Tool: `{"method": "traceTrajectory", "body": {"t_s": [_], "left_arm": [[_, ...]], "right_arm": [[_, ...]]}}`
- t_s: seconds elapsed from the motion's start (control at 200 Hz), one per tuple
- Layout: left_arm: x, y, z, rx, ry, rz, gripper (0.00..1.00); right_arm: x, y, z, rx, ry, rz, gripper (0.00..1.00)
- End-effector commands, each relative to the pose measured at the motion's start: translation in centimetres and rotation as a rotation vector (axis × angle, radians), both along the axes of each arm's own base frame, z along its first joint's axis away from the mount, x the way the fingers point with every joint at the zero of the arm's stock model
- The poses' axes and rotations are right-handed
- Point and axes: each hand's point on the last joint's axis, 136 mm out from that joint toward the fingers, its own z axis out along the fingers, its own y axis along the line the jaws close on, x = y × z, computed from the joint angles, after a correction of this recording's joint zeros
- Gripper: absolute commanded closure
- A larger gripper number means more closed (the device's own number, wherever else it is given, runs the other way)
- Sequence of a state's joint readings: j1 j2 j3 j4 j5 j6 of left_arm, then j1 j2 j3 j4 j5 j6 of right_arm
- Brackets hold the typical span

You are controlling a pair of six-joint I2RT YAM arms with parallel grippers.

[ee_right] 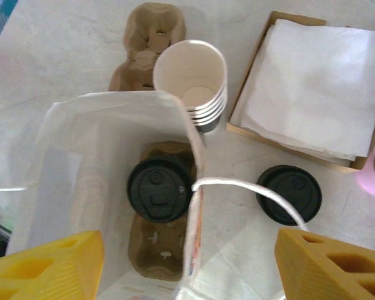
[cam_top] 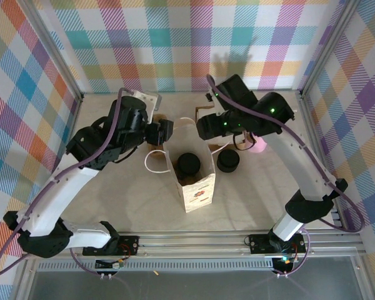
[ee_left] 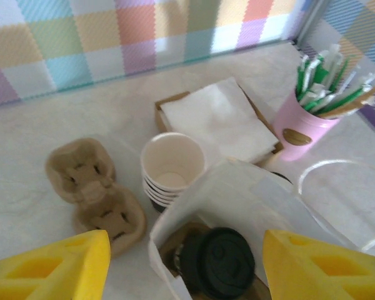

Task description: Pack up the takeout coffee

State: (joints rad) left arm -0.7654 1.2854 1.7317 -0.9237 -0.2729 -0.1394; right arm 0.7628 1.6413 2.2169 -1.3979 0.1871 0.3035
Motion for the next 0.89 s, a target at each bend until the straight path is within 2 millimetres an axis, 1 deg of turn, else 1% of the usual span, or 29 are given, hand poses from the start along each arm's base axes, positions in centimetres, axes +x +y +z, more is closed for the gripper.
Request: {"method": "traceTrajectory", "body": {"t_s": [0.0,0.08,0.17,0.295,0.4,0.53,0.62,0.67,0.75,0.855,0.89], "left_arm": [[1.0,0.9,1.4,0.092,-0.065,0.052,0.34],[1.3,0.5,1.6,0.102,-0.076,0.047,0.34],[1.5,0.7,2.3,0.084,-0.106,0.079,0.34],[1.2,0.9,3.2,0.072,-0.142,0.088,0.35],[0.6,2.0,4.3,0.071,-0.179,0.108,0.36],[-0.5,3.1,5.6,0.026,-0.214,0.112,0.37],[-0.8,3.6,5.9,0.002,-0.233,0.120,0.37],[-0.6,3.7,5.8,0.001,-0.243,0.137,0.37],[0.2,3.9,5.3,-0.002,-0.257,0.190,0.37],[1.9,2.9,3.9,-0.003,-0.274,0.225,0.37],[2.3,2.2,3.3,0.014,-0.278,0.207,0.37]], "right_arm": [[0.4,-0.4,0.2,0.007,0.010,0.045,0.28],[0.7,-0.4,0.2,0.014,0.006,0.049,0.28],[0.8,-0.3,0.6,0.036,-0.002,0.038,0.28],[1.1,-0.6,2.2,0.087,-0.044,-0.010,0.31],[1.1,-1.4,3.9,0.130,-0.082,-0.070,0.33],[0.9,-2.8,5.2,0.149,-0.110,-0.154,0.34],[1.4,-3.5,6.0,0.146,-0.152,-0.184,0.34],[1.8,-3.9,6.4,0.142,-0.170,-0.198,0.34],[2.8,-4.2,6.5,0.132,-0.186,-0.189,0.33],[4.1,-4.4,6.4,0.128,-0.206,-0.143,0.33],[4.4,-4.4,6.3,0.138,-0.212,-0.114,0.33]]}}
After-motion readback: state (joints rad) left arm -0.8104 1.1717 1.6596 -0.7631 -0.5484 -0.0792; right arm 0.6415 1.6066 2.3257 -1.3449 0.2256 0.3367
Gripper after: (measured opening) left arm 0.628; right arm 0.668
